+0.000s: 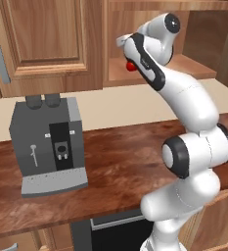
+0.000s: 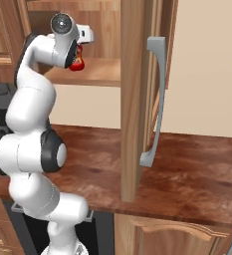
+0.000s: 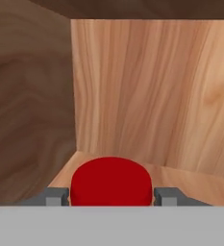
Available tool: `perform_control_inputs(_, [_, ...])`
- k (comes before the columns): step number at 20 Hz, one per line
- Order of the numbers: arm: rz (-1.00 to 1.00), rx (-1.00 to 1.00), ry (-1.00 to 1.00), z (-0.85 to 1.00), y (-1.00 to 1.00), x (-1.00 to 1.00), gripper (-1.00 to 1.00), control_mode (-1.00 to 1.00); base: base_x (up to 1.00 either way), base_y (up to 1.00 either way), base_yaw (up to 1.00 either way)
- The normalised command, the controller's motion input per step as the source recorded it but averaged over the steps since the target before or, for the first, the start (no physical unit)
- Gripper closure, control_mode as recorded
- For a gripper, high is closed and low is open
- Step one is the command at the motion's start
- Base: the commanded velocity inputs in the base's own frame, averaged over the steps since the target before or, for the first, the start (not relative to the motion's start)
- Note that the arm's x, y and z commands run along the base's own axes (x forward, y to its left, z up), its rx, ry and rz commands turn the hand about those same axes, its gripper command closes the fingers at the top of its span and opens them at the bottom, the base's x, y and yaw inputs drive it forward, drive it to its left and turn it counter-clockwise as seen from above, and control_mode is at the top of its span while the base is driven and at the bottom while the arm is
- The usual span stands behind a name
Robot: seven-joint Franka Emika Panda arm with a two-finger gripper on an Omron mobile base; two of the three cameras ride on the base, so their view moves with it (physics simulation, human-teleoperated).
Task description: Move the ketchup and shaker from the cabinet to the dining counter.
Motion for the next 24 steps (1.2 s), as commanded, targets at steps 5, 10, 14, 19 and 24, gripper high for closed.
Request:
perform_control_inputs(5, [0.00,0.01,-0.08,0.00,-0.06,-0.60,1.00,-1.00,0.00,0.00,0.00])
perform_control_inputs(10, [0.00,0.04,-0.10,0.00,-0.02,-0.75,1.00,-1.00,0.00,0.00,0.00])
perform_control_inputs(14, [0.00,0.07,-0.06,0.00,0.00,-0.85,1.00,-1.00,0.00,0.00,0.00])
perform_control_inputs(19, [0.00,0.02,-0.01,0.01,0.00,-0.80,1.00,-1.00,0.00,0.00,0.00])
perform_control_inputs(24, [0.00,0.00,0.00,0.02,0.03,-0.70,1.00,-1.00,0.00,0.00,0.00])
